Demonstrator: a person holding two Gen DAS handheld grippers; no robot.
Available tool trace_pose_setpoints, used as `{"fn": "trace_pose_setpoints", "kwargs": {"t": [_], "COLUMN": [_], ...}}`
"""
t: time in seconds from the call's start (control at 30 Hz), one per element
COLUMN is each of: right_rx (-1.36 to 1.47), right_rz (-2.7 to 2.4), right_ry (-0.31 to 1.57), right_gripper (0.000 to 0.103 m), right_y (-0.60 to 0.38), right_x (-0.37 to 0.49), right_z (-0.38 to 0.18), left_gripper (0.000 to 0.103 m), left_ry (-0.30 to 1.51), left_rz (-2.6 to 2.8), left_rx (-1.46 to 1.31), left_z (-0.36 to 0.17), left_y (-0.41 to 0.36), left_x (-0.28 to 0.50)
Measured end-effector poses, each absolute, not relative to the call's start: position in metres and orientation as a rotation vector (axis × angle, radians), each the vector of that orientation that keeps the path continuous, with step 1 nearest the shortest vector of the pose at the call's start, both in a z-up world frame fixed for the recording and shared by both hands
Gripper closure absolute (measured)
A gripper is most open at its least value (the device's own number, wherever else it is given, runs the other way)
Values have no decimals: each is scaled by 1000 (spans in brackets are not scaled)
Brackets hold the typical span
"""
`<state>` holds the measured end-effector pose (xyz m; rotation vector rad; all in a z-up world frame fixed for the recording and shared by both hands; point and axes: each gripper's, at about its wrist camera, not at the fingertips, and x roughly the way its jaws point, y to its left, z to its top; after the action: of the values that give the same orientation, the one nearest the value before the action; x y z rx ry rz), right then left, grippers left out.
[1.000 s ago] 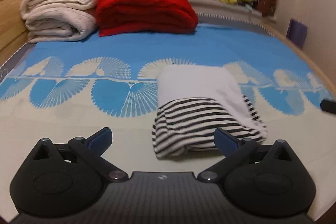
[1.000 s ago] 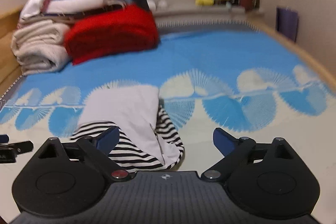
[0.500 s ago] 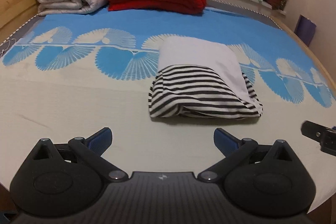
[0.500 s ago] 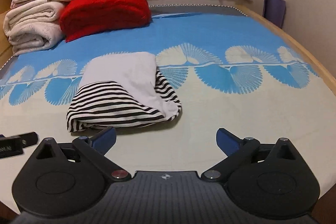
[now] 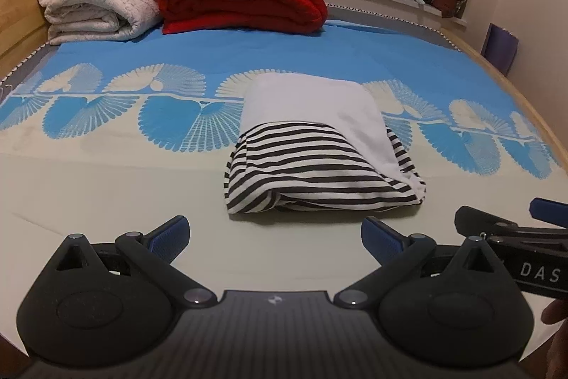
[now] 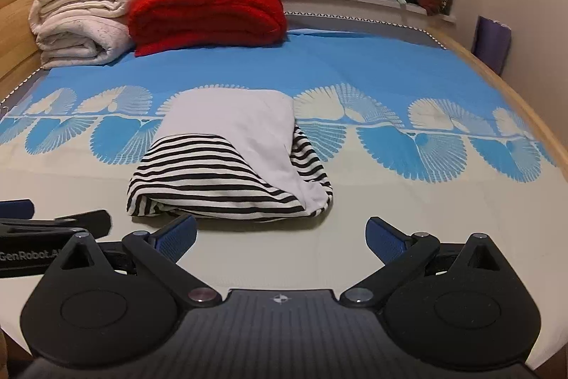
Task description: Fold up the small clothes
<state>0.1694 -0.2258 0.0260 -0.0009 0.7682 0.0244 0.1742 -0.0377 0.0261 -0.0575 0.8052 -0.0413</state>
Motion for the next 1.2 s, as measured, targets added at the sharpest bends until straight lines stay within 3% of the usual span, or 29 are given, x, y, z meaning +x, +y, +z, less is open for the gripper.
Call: {"fn": "trace_pose_setpoints", "kwargs": {"t": [1.2], "right_rx": [-21], "right_rz": [18], "right_ry": [777], "right_gripper": [2], "right_y": [-219], "right_x": [174], "right_z": [22], "left_gripper": [0], "left_ry": [828], "left_rz": [-35], "left_rx": [-68], "left_z": [19], "left_y": [-33], "left_x": [179]}}
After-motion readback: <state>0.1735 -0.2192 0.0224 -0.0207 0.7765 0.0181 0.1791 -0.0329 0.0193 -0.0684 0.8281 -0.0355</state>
